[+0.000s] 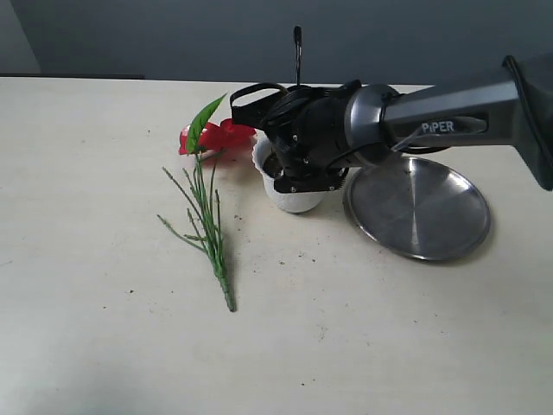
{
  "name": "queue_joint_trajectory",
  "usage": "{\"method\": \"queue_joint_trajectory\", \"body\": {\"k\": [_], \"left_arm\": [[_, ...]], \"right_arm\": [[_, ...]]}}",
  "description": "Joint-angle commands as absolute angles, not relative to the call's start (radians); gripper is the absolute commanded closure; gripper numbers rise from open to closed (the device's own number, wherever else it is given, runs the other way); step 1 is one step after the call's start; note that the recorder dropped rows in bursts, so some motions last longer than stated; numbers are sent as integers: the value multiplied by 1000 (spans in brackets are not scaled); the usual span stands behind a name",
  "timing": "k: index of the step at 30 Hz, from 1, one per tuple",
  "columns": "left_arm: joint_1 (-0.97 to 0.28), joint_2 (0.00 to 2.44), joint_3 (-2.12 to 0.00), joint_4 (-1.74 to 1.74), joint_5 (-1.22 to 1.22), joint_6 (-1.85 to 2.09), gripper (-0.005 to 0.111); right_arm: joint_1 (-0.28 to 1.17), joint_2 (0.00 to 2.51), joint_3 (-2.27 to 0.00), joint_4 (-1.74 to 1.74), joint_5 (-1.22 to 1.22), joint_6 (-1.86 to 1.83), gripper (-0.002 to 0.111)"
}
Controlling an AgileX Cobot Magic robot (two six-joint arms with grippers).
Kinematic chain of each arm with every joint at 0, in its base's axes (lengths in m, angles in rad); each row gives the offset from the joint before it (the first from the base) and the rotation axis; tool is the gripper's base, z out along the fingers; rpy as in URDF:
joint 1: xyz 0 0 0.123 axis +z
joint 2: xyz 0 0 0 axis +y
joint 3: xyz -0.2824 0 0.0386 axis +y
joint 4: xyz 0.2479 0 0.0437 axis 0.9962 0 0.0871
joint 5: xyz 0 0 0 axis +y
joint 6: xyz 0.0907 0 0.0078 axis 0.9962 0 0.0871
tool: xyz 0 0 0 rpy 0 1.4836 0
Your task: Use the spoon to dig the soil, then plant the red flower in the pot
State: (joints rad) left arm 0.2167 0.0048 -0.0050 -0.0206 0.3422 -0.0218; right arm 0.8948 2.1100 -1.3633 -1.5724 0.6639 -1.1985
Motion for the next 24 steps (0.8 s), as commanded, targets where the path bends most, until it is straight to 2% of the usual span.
{"method": "queue_joint_trajectory", "body": {"k": [1,24], "left_arm": [[218,0,0,-22,336,-21,107],[218,0,0,-22,336,-21,107]], "right_arm": [[919,2108,-1361,-1531,667,-1201,109],[918,2039,-1361,-1555,732,-1211,109]]}}
